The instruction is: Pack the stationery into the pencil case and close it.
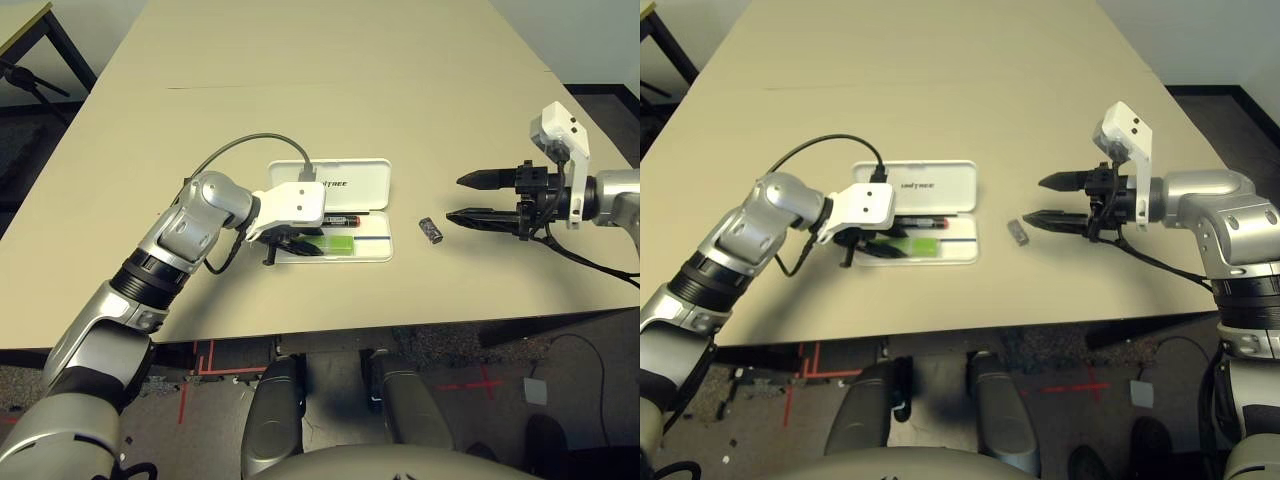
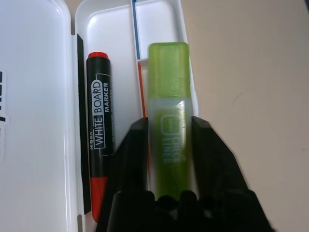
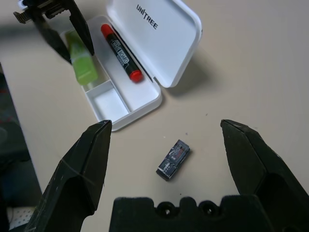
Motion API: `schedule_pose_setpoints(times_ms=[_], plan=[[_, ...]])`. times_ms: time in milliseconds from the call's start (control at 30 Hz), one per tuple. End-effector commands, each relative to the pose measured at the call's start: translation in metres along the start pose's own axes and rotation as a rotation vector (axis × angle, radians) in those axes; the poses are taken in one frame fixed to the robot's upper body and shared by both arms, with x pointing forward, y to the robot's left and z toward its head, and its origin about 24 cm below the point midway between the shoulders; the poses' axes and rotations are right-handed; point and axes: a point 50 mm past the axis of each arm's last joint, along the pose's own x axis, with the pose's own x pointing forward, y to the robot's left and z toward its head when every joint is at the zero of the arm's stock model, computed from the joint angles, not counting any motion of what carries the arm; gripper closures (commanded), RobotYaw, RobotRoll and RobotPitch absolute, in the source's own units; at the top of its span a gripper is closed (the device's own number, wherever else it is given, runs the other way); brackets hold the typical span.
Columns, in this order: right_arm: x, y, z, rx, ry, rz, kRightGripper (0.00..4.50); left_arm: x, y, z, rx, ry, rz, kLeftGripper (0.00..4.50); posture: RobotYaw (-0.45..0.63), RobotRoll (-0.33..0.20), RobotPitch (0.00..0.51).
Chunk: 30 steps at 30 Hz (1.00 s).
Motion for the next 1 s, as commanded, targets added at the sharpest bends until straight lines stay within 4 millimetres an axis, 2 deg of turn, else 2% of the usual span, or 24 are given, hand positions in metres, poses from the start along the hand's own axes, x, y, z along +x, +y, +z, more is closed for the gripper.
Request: schedule_pose_setpoints(times_ms=[33,167,267,367,533,1000], plan=[[0.004,0.004,0.001,0.027,-0.007,-0.041,0.0,0.003,-0.003,-0.003,0.0,0.016,-0.003,1.63,-0.04,0.0,0.182],[0.01,0.009,0.002,0.044,0.018,-0.084,0.0,0.0,-0.005,0.002,-0.02,-0.012,-0.008,0.08,-0.03,0.0,0.18],[0.013,0.011,0.0,0.025,0.129,-0.167,0.0,-0.008,-0.005,0.01,-0.03,-0.056,-0.007,0.03,-0.03,0.0,0.18],[0.017,0.015,0.001,0.054,0.166,-0.186,0.0,-0.018,-0.006,0.016,-0.032,-0.09,-0.011,0.03,-0.03,0.0,0.181],[0.025,0.016,-0.006,0.146,0.27,-0.228,0.0,-0.033,-0.016,0.033,-0.08,-0.255,-0.073,0.03,-0.02,0.0,0.18],[0.053,0.02,-0.027,0.287,0.339,-0.275,0.0,-0.057,-0.022,0.021,-0.129,-0.243,0.008,0.03,0.05,0.0,0.176]])
